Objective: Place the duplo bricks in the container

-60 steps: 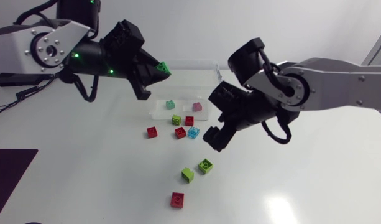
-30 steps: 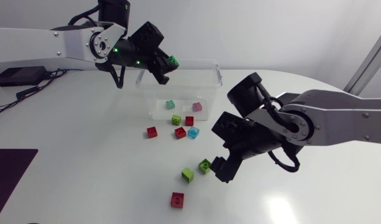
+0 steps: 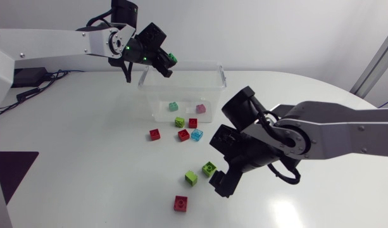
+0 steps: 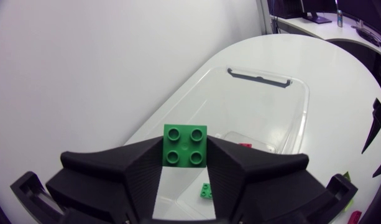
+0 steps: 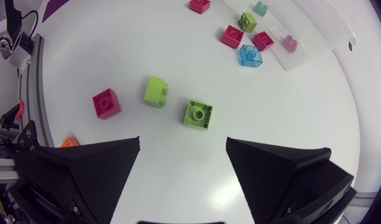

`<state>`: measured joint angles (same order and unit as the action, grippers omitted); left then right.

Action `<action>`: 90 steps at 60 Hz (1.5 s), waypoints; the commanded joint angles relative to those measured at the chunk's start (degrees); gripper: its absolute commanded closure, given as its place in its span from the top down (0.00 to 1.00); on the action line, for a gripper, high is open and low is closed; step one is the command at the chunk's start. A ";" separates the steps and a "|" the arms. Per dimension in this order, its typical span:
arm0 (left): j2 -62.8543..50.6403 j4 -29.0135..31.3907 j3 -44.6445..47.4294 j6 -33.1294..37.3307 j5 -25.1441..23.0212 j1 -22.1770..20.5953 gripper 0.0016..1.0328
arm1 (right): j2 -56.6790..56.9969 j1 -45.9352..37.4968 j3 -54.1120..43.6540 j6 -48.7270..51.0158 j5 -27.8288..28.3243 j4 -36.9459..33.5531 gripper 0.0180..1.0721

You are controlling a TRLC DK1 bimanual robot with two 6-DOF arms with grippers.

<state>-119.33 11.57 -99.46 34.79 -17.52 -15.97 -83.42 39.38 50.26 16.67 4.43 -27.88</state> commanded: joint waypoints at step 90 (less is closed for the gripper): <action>43.83 18.31 45.14 8.37 0.82 -8.47 0.85 | -22.23 0.35 10.65 -5.24 -4.69 2.04 0.37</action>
<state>-77.30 28.99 -57.65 41.19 -16.25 -23.51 -104.33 39.13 60.23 12.80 0.36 -25.32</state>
